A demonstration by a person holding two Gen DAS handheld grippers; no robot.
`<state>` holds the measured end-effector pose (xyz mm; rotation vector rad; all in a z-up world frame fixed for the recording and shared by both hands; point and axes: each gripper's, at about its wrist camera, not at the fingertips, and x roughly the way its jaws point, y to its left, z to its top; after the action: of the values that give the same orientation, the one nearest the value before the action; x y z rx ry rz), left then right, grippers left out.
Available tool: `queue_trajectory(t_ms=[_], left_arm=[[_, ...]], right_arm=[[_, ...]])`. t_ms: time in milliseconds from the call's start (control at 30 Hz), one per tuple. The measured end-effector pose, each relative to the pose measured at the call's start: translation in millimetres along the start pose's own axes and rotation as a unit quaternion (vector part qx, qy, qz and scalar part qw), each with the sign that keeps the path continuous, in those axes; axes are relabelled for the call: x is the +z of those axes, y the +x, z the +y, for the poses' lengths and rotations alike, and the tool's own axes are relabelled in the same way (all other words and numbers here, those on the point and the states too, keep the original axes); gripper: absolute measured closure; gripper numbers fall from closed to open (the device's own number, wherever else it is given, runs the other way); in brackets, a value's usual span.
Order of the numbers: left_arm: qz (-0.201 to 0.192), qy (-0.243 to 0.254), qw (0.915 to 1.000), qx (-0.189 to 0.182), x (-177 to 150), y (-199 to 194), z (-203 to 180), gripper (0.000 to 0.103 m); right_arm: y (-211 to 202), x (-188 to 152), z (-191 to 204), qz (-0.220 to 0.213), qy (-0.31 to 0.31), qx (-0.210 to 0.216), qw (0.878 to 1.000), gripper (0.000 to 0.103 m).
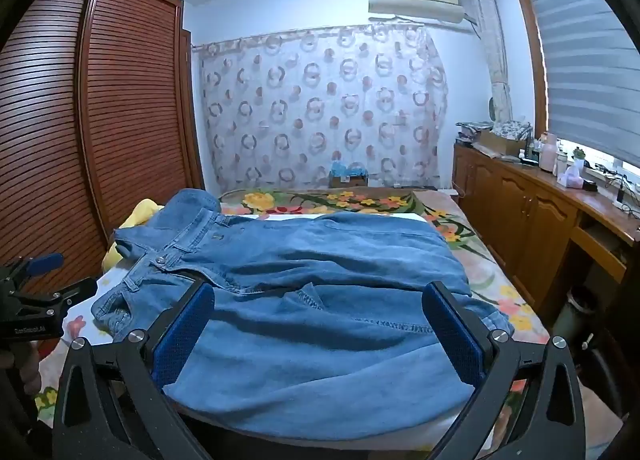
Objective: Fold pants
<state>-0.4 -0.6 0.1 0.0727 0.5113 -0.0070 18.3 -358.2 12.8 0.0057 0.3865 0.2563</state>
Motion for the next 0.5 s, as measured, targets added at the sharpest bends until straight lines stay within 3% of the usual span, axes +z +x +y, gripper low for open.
queue_trajectory(t_ms=[500], left_arm=[[0.002,-0.008,1.0,-0.004,-0.2,0.4,0.4,0.0]], right_arm=[[-2.0,0.2,3.0,-0.003,0.01,0.005,1.0,0.0]])
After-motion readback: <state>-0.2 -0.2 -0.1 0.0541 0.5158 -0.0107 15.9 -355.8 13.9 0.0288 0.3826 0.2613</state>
